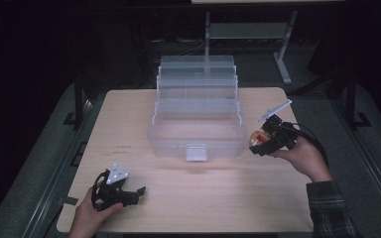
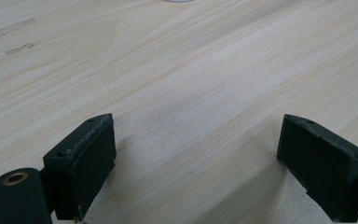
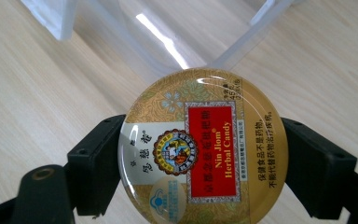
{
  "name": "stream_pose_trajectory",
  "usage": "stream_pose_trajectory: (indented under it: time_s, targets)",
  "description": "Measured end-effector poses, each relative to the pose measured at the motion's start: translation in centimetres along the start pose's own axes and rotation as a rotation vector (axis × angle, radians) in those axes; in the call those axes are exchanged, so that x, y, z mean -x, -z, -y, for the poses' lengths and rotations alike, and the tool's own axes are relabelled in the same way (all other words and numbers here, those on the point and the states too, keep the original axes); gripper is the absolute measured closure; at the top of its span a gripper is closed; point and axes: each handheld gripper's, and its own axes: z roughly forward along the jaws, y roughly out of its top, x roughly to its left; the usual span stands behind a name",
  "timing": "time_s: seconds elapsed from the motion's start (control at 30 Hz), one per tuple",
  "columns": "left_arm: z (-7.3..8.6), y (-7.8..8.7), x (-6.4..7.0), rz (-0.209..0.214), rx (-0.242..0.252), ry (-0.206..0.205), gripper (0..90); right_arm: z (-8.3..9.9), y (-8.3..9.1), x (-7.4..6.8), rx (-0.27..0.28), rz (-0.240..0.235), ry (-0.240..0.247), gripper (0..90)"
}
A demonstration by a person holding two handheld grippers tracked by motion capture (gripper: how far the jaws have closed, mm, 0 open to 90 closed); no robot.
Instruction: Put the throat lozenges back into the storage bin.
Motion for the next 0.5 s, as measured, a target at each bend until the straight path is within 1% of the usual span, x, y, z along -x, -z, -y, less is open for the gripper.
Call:
stream_pose_trajectory:
  time_s: [0.3, 0.5]
  targets:
    - [0.0, 0.0, 0.0, 0.0, -0.001, -0.001, 10.6, -1.8, 0.2, 0.3, 0.014, 0.011, 0.003, 19.8]
    - [0.0, 0.0, 0.0, -0.001, -0.001, -0.004, 10.6, -2.9, 0.2, 0.5, 0.016, 0.008, 0.004, 19.8]
